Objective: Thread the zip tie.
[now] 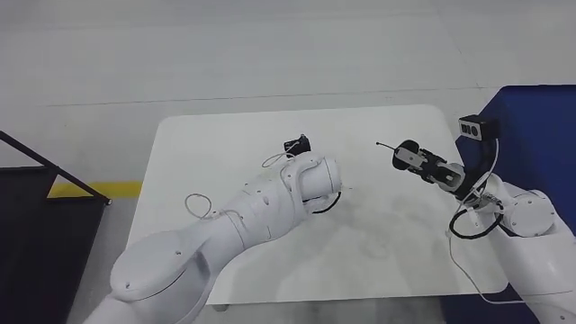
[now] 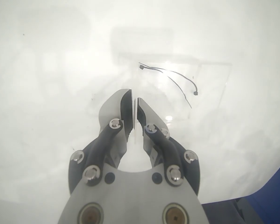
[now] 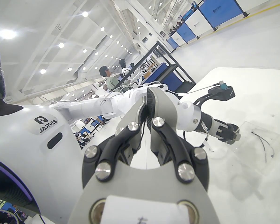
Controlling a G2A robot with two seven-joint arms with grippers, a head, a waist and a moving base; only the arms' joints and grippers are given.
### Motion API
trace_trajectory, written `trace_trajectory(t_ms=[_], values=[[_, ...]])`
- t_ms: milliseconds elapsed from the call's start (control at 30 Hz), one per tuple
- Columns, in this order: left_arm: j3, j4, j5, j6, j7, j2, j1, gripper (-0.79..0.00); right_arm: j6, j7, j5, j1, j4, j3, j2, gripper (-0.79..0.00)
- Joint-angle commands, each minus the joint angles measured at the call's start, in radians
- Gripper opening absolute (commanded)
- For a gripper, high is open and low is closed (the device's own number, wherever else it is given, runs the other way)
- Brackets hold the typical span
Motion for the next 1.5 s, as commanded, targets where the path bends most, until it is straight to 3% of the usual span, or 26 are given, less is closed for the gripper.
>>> trace_trajectory(t_ms=[0,133,267,400,500,567,933,1133,1267,1467], values=[[0.001,0.003,0.014,-0.002,-0.005,-0.007,-0.003,-0.785,0.0,0.0,0.0,0.0,0.0,0.0,0.0,-0.785],[-0.005,-0.046,0.04,0.036,-0.024,-0.009,-0.016,-0.785,0.0,0.0,0.0,0.0,0.0,0.0,0.0,-0.785],[-0.002,-0.115,0.08,0.044,-0.065,0.008,-0.029,-0.785,0.0,0.0,0.0,0.0,0.0,0.0,0.0,-0.785],[0.002,-0.197,0.123,0.044,-0.158,0.046,-0.043,-0.785,0.0,0.0,0.0,0.0,0.0,0.0,0.0,-0.785],[0.002,-0.264,0.232,0.044,-0.244,0.088,-0.034,-0.785,0.0,0.0,0.0,0.0,0.0,0.0,0.0,-0.785],[0.002,-0.307,0.278,0.044,-0.244,0.12,-0.012,-0.785,0.0,0.0,0.0,0.0,0.0,0.0,0.0,-0.785],[0.002,-0.316,0.28,0.044,-0.244,0.126,-0.012,-0.785,0.0,0.0,0.0,0.0,0.0,0.0,0.0,-0.785],[0.002,-0.319,0.342,0.038,-0.25,0.138,0.04,-0.785,0.0,0.0,0.0,0.0,0.0,0.0,0.0,-0.785],[0.002,-0.344,0.333,0.044,-0.244,0.157,0.057,-0.785,0.0,0.0,0.0,0.0,0.0,0.0,0.0,-0.785],[0.002,-0.43,0.271,0.044,-0.244,0.213,0.058,-0.785,0.0,0.0,0.0,0.0,0.0,0.0,0.0,-0.785]])
